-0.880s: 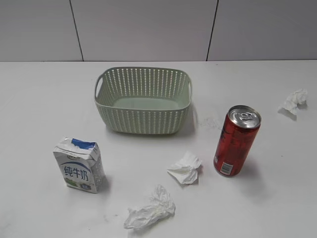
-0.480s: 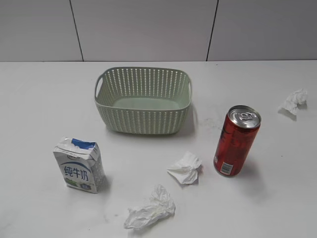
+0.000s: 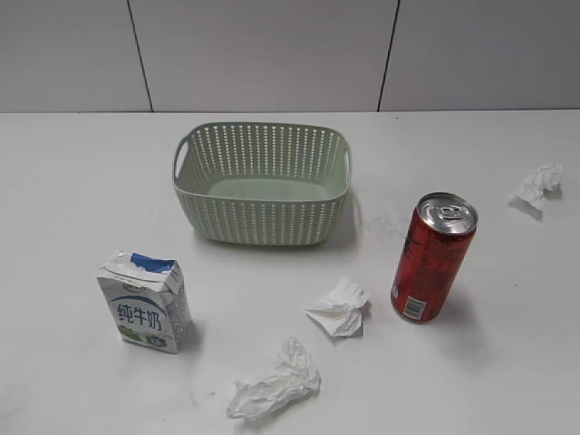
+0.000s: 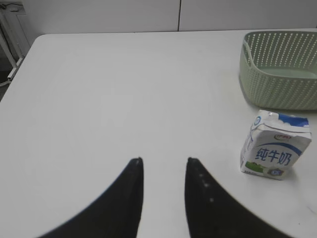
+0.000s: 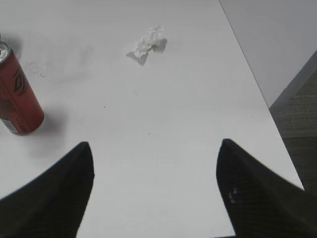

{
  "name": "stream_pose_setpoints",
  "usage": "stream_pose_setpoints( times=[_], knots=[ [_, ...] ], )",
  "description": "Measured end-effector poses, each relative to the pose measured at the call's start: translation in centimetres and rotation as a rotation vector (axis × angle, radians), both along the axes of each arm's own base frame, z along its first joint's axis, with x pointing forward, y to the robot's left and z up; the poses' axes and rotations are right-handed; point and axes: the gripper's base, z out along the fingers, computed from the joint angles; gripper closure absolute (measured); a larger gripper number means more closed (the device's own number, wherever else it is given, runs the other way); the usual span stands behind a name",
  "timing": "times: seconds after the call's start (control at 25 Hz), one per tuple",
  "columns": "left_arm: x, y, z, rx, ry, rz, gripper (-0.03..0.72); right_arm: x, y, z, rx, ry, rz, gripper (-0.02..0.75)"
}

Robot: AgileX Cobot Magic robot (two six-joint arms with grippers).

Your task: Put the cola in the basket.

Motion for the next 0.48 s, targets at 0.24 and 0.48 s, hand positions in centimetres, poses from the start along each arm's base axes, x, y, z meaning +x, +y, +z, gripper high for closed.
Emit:
stream_pose_setpoints(
  times=[0.24,0.48],
  knots=[
    [0.0,0.0,0.0,0.000,0.000,0.000,0.456,3.2,0.0,1.8,-0.004,0.088,0.001,0.153],
    [0.0,0.0,0.0,0.000,0.000,0.000,0.456,7.7,0.1,1.9,0.027,0.279,-0.013,0.153]
  ],
)
